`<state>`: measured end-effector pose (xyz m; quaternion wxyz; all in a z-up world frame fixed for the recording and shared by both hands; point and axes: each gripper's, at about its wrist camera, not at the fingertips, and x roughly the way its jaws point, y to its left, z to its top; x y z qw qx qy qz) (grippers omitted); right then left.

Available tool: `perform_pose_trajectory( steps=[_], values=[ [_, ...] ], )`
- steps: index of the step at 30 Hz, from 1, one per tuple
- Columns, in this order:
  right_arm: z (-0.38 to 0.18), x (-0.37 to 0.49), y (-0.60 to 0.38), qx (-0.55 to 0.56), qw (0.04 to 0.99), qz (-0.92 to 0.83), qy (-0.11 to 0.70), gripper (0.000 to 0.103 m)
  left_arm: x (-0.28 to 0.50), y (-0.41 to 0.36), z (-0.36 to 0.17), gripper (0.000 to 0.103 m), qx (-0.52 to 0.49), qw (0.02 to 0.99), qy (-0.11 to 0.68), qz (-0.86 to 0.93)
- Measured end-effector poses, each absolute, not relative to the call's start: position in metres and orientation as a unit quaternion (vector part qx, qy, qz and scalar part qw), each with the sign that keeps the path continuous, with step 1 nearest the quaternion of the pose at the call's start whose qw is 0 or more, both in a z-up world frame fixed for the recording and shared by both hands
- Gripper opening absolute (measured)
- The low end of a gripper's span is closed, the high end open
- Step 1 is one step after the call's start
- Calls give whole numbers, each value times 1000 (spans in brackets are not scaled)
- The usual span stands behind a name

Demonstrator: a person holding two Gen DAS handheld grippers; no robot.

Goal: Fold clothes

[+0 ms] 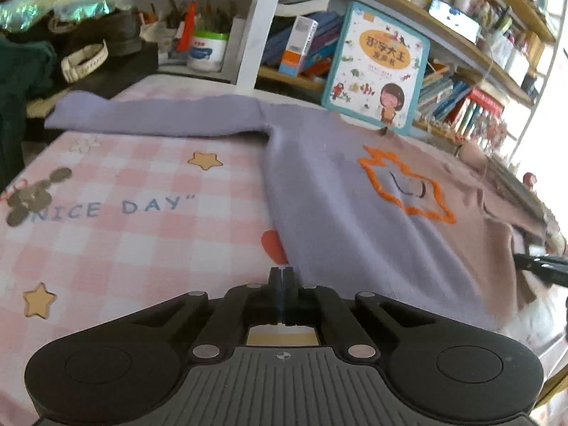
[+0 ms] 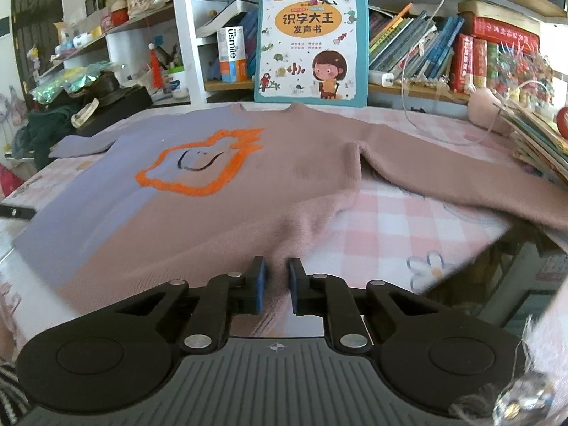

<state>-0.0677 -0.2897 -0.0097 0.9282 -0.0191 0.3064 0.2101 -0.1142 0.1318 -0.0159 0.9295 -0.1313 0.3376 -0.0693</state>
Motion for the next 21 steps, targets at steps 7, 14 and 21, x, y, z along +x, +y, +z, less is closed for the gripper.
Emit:
perform_pose_trajectory(
  steps=[7, 14, 21],
  values=[
    [-4, -80, -298, -35, 924, 192, 330, 11, -112, 130, -11, 9, -144, 930, 325, -88],
    [4, -108, -320, 23, 923, 179, 340, 24, -108, 127, -15, 48, -167, 921, 333, -115],
    [-1, -91, -317, 65, 916, 182, 351, 36, -106, 122, -13, 40, -134, 929, 335, -87]
  ],
)
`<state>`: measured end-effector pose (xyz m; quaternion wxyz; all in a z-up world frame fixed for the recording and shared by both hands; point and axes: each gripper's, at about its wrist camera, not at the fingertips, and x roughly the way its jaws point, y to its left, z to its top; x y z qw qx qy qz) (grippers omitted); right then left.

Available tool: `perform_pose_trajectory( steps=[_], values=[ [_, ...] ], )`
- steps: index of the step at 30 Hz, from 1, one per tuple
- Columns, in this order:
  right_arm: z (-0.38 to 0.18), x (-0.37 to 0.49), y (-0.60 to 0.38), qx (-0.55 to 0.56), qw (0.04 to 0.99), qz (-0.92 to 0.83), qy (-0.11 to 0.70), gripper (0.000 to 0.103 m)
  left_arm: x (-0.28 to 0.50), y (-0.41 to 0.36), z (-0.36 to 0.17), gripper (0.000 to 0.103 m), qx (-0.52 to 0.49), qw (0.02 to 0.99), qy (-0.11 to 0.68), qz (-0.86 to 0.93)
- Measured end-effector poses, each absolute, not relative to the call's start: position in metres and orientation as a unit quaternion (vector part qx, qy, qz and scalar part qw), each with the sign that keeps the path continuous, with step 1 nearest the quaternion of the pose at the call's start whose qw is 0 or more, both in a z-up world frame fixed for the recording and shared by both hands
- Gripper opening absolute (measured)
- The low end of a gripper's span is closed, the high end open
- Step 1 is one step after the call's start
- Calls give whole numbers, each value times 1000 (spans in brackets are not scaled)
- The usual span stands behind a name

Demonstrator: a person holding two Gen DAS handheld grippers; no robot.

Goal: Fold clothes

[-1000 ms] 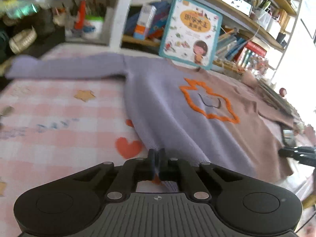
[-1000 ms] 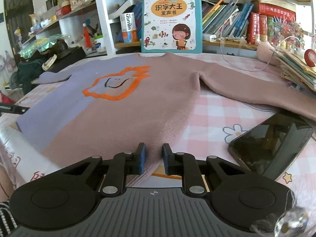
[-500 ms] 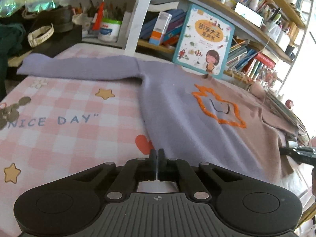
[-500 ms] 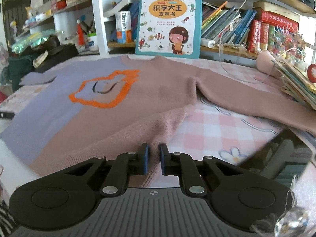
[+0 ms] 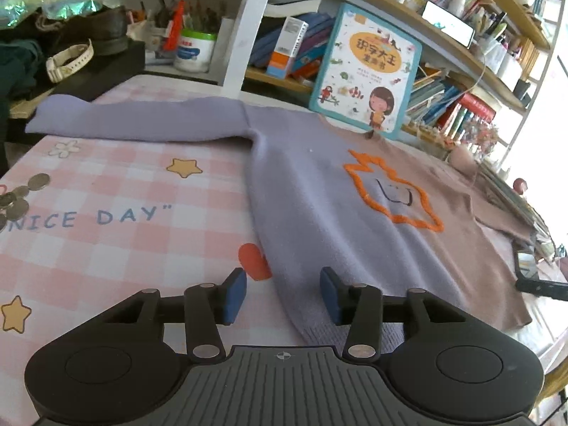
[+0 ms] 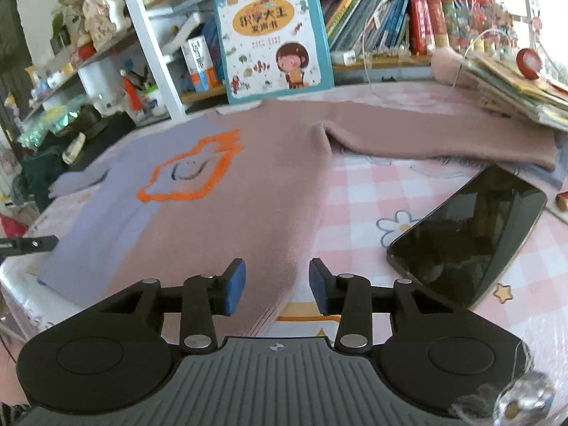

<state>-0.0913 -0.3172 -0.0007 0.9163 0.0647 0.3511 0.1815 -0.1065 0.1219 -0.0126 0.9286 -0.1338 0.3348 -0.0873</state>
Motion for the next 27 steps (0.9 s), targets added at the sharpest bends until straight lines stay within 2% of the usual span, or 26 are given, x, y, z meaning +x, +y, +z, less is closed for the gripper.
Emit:
perform_pose_trajectory(
  steps=[1, 2, 3, 5, 27],
  values=[
    [-3, -91, -314, 55, 917, 180, 351, 34, -107, 121, -13, 36, -132, 928, 336, -92],
    [-4, -92, -312, 42, 919, 179, 349, 25, -107, 121, -14, 18, -131, 927, 337, -97],
    [-4, -93, -310, 35, 919, 181, 348, 15, -105, 120, -16, 6, -142, 921, 344, -117],
    [-5, -94, -309, 31, 919, 185, 346, 11, -105, 118, -18, 3, -159, 915, 346, -135],
    [-4, -104, -300, 1, 923, 179, 341, 11, -127, 132, -17, 3, -161, 921, 337, -108]
  ],
)
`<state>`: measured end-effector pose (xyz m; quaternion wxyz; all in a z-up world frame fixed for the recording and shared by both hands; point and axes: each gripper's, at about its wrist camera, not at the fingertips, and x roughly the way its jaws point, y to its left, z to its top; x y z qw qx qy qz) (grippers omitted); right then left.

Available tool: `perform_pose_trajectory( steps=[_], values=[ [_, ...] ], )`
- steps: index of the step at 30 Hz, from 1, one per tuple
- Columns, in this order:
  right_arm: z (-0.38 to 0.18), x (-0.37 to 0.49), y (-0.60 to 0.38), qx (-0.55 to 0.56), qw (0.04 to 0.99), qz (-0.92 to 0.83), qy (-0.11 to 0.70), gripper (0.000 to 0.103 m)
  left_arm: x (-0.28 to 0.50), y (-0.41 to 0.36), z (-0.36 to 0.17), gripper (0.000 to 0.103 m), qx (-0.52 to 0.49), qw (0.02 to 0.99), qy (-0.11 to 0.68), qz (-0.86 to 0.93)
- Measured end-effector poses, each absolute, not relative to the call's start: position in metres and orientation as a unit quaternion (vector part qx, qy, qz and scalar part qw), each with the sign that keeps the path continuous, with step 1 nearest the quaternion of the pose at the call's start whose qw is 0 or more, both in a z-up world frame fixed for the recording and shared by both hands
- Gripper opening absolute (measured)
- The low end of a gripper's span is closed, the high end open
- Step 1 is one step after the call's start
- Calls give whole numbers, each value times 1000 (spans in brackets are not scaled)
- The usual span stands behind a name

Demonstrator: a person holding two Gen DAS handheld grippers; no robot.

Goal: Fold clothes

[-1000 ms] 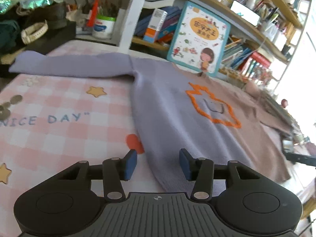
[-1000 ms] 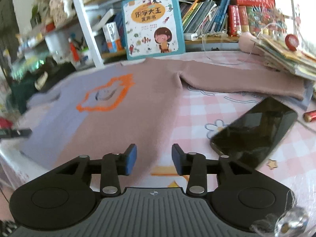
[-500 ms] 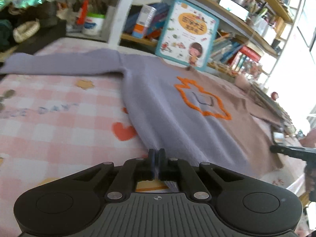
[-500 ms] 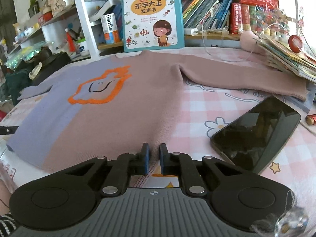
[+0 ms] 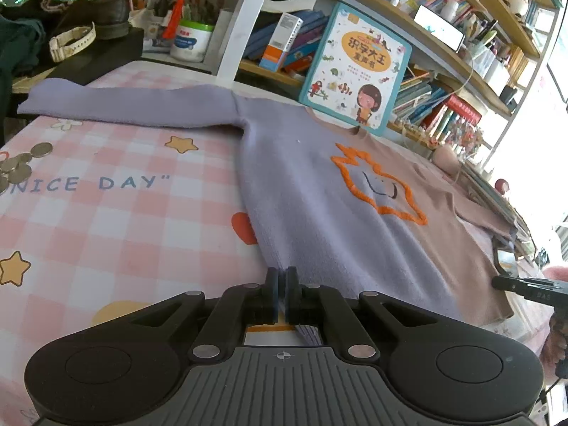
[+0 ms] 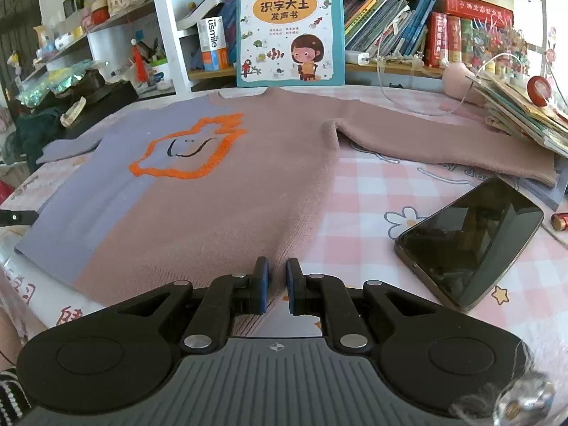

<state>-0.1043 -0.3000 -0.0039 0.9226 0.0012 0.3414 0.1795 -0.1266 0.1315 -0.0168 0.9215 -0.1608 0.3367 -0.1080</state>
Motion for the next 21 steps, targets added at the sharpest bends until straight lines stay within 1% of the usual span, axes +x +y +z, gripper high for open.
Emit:
perform_pose_trajectory(
  steps=[2, 4, 5, 6, 7, 8, 9, 11, 12, 16, 18, 20, 21],
  values=[
    [-2, -105, -298, -2, 925, 177, 335, 12, -129, 128, -15, 8, -144, 929, 327, -95],
    [2, -107, -296, -6, 933, 173, 317, 22, -132, 121, -11, 9, -120, 940, 310, -76],
    [5, -108, -295, -6, 936, 172, 306, 32, -134, 118, -9, 14, -118, 944, 299, -72],
    [8, -108, -293, -4, 940, 172, 294, 37, -135, 115, -7, 22, -117, 948, 287, -68],
    [11, -109, -291, -2, 944, 172, 282, 39, -137, 112, -5, 27, -115, 952, 276, -65],
    [13, -109, -288, -1, 947, 174, 271, 42, -138, 111, -4, 38, -116, 954, 268, -62],
    [14, -109, -285, -1, 948, 177, 263, 45, -138, 110, -2, 46, -117, 956, 261, -60],
    [16, -108, -277, -6, 951, 183, 250, 47, -139, 108, 1, 54, -119, 960, 246, -56],
    [16, -108, -273, -11, 951, 185, 245, 48, -140, 106, 2, 57, -120, 962, 239, -54],
    [11, -106, -254, -34, 951, 194, 240, 50, -140, 108, 5, 62, -138, 964, 222, -50],
    [9, -105, -247, -39, 949, 202, 240, 53, -140, 108, 5, 67, -142, 964, 220, -52],
    [8, -105, -240, -45, 948, 208, 238, 57, -141, 109, 6, 69, -134, 965, 220, -48],
    [8, -105, -238, -47, 948, 210, 236, 59, -141, 109, 7, 73, -128, 966, 220, -45]
  ],
)
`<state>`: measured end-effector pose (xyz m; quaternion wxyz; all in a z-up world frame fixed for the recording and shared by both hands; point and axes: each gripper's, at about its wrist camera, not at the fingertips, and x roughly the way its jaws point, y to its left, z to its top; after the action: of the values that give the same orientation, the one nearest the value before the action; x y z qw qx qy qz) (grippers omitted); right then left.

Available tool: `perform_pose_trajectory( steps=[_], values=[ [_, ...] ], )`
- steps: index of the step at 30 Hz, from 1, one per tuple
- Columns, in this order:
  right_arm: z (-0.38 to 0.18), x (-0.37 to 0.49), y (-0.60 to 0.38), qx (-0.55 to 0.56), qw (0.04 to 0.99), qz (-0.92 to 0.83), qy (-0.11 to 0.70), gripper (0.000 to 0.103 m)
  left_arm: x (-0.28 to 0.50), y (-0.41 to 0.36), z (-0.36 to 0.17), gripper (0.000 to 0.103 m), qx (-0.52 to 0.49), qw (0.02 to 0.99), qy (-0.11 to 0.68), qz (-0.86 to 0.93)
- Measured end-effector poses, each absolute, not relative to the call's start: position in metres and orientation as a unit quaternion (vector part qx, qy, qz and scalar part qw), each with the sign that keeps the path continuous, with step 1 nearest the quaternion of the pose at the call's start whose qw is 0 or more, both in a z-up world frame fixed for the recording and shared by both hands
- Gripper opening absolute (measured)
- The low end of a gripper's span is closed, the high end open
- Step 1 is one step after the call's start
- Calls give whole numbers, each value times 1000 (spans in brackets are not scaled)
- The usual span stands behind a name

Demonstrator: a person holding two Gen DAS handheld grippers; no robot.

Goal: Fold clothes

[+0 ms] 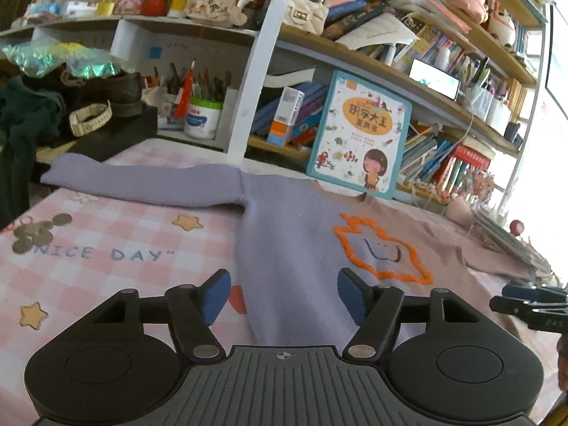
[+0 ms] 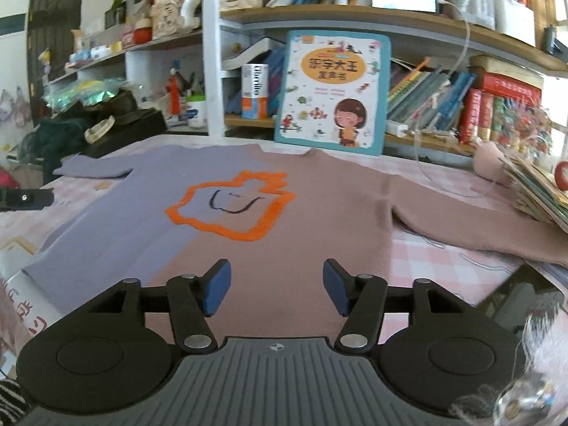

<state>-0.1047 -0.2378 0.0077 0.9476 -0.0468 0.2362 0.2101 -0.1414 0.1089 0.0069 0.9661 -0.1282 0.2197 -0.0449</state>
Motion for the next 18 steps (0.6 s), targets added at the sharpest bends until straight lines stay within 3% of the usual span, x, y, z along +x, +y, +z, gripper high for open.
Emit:
perform_pose_trajectory(
  steps=[6, 18],
  values=[
    [11, -94, -226, -55, 947, 222, 225, 72, -150, 115, 15, 88, -117, 971, 204, -34],
    [14, -75, -203, -70, 944, 248, 207, 87, -141, 121, 20, 97, -81, 976, 201, -6]
  ],
)
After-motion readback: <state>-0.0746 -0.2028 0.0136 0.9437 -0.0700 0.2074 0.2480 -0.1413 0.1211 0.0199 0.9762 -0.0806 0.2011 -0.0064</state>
